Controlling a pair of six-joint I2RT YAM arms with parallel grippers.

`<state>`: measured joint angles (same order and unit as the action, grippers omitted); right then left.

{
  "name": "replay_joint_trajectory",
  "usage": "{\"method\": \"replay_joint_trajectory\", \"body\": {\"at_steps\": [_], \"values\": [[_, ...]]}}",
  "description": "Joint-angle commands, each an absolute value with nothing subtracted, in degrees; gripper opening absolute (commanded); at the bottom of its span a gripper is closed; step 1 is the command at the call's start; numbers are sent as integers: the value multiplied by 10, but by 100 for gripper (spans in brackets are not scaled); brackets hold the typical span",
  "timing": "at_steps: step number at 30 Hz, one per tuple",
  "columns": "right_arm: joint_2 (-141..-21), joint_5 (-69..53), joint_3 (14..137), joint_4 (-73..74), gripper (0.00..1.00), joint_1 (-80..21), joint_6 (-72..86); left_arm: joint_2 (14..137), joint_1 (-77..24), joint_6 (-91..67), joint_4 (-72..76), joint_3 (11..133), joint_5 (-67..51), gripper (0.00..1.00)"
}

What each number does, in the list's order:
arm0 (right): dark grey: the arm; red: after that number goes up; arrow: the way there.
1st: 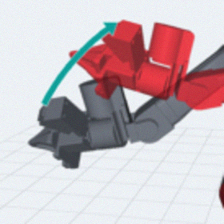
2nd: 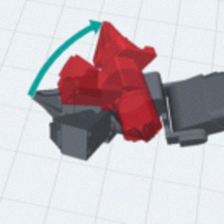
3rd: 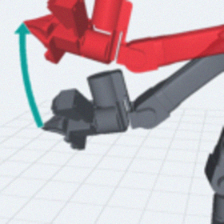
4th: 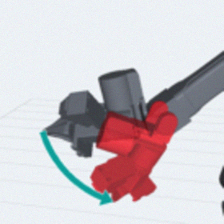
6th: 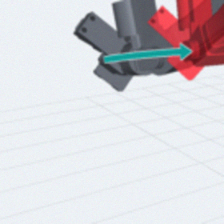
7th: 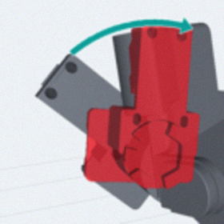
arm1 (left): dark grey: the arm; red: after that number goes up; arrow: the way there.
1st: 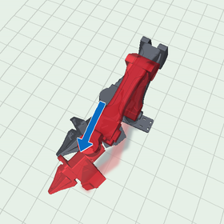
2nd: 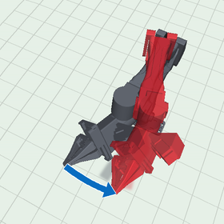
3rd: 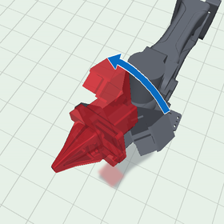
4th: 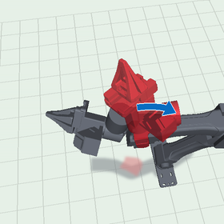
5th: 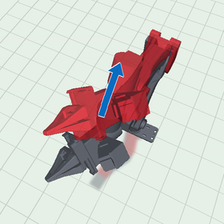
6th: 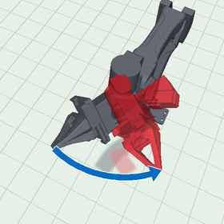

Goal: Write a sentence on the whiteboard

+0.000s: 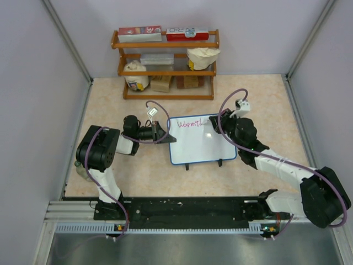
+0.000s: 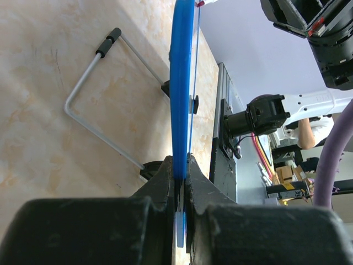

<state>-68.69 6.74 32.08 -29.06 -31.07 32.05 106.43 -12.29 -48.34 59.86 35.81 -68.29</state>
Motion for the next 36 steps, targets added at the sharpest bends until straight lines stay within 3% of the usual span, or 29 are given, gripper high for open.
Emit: {"method": "replay_joint_trajectory", "body": {"at_steps": [1,36], "values": [[-698,97,359,-282,0,-305,304,1066,-122,-484,605,367,-684,0],[-671,95,325,-260,0,-298,299,1066,-123,-484,606,367,-684,0]]}}
